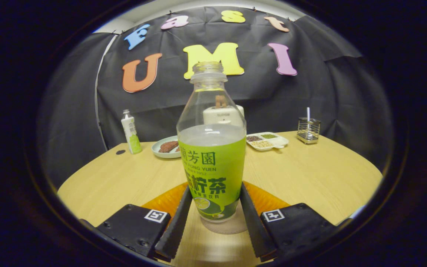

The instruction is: Take the bottle from table, then pour the juice into the cup, finally place the bottle on the coaster

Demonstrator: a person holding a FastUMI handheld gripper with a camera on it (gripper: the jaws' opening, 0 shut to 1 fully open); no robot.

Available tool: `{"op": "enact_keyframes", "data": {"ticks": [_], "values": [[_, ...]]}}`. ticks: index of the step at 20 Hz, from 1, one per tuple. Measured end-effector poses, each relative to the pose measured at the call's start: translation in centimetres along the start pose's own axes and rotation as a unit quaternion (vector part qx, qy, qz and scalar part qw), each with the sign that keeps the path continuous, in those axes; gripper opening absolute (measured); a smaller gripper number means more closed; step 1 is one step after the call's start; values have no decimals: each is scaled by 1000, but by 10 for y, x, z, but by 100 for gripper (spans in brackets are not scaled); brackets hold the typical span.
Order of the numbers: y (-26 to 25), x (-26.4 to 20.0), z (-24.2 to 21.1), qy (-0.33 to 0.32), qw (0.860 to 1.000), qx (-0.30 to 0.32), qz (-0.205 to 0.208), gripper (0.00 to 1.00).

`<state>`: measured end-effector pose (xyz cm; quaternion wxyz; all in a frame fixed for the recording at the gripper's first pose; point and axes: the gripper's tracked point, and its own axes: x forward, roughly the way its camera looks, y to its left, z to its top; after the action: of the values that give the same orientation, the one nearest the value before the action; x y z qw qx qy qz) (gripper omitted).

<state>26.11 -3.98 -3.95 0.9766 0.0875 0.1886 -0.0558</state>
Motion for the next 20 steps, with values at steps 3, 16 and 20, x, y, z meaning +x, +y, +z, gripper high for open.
{"op": "enact_keyframes", "data": {"ticks": [3, 16, 20], "values": [[-2, 4, 1, 3, 1000, -12, -7, 79], [-9, -1, -6, 4, 1000, 1, -31, 83], [-7, -12, -6, 2, 999, 13, -36, 90]]}}
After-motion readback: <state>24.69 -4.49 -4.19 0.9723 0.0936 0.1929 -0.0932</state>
